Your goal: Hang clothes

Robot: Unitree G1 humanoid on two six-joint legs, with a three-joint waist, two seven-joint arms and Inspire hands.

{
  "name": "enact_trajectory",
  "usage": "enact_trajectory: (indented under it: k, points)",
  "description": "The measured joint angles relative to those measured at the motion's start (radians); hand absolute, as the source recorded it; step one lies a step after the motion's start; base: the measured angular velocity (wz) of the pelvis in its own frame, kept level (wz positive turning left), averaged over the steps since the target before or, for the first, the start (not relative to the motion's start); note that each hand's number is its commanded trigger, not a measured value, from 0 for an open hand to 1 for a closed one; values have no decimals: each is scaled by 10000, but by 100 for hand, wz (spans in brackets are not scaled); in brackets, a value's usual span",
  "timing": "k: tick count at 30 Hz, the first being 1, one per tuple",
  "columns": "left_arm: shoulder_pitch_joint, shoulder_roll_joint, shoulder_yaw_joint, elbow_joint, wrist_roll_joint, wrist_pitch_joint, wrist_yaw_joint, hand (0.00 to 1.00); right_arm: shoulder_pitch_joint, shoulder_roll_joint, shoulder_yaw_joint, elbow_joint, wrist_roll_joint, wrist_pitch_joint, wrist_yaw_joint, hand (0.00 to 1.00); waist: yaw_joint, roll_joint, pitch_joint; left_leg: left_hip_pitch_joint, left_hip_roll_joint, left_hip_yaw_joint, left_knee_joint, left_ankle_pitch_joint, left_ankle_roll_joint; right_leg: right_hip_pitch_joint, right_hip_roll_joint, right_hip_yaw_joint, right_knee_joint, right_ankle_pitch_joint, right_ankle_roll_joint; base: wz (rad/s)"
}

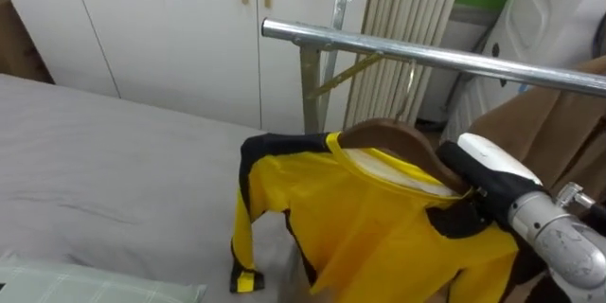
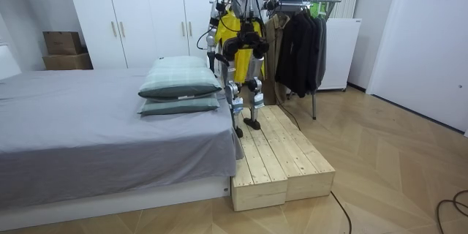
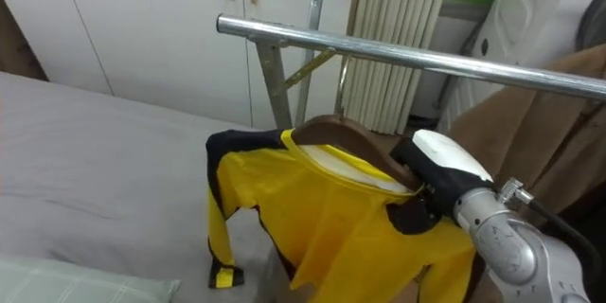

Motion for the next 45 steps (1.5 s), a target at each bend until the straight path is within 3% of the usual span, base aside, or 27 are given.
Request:
enact_trajectory:
  k: [11, 16, 28, 33, 39, 45]
  points:
    - [-24, -2, 23, -64, 9, -12, 89, 0, -2, -10, -8, -7, 197, 9, -1, 100, -2, -80, -50, 86, 51, 16, -14, 2, -26, 145, 65, 55, -205, 26, -46, -1]
    - [8, -11, 99, -79, 5, -25, 105, 0, -9, -11, -34, -30, 238, 195, 3, 100, 44, -76, -61, 301, 69, 27, -42, 8, -38, 357, 102, 160, -235, 29, -66, -2]
    - [54, -76, 205, 37, 0, -71, 180, 0, -41, -131, -86, -20, 1794, 200, 358, 100, 71, 52, -147, 516, 92, -4, -268, 13, -149, 435, 173, 150, -238, 74, -123, -3]
    - [43, -77, 218, 36, 0, -81, 205, 0, -48, -130, -234, 190, 2173, 199, 473, 100, 183, 8, -174, 514, 101, -71, -251, 42, -184, 460, 158, 58, -231, 50, -157, 4]
    - [44, -63, 277, -52, -10, -137, 218, 0, -59, -154, -556, 652, 3012, 207, 488, 100, 266, -74, -167, 512, 100, -169, -248, 56, -204, 492, 150, 32, -226, 36, -178, 3]
    - [84, -47, 439, -128, -31, -165, 353, 0, -369, -279, -555, 1266, 3817, 339, 557, 100, 275, -176, -110, 496, 89, -280, -246, 57, -207, 486, 154, 40, -244, 38, -181, 0]
